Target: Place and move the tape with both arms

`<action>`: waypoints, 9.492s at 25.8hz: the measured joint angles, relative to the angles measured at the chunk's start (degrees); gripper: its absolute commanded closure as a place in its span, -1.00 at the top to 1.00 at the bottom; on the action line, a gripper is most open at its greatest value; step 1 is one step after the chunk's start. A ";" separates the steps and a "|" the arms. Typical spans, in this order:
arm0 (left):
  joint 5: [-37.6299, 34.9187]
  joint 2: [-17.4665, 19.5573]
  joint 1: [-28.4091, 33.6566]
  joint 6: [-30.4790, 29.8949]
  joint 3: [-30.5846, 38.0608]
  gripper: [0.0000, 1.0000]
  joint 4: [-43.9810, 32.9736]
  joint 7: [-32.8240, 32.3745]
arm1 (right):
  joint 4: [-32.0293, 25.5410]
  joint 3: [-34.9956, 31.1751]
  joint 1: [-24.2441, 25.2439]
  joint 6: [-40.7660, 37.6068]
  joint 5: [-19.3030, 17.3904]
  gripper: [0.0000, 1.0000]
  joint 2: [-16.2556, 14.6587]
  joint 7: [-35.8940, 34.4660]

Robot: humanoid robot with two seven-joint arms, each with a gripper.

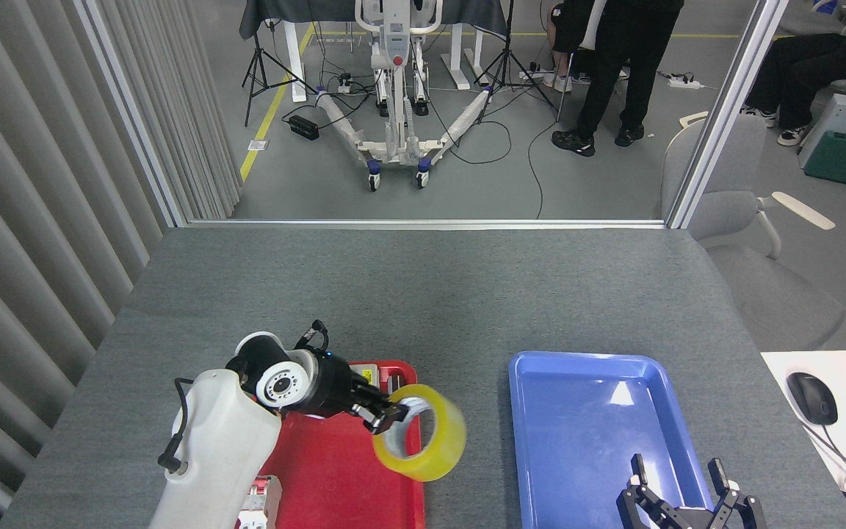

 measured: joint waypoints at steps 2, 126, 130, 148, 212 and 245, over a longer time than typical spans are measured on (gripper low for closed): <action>9.52 -3.16 0.84 -4.24 2.31 -1.00 3.27 6.18 | 0.01 -0.01 0.00 0.01 0.00 1.00 -0.02 -0.02; -20.43 7.28 38.84 21.06 6.58 1.00 -18.97 81.24 | 12.78 14.92 -35.31 8.20 -7.66 0.70 -9.85 93.26; -20.83 7.22 38.90 21.10 6.70 0.99 -19.51 83.72 | 13.21 15.05 -35.34 8.29 -7.59 0.99 -9.85 92.63; -35.01 5.61 40.08 31.04 6.45 1.00 -21.49 80.35 | 5.13 11.29 -25.49 10.27 -8.50 0.99 -11.10 47.35; -18.43 11.54 36.01 11.76 9.06 1.00 -12.99 86.46 | 6.82 4.06 -11.35 1.68 -8.07 1.00 -2.92 2.19; -18.37 10.32 37.03 29.59 6.74 1.00 -21.29 70.73 | 6.82 4.05 -11.25 1.66 -8.09 1.00 -2.53 2.13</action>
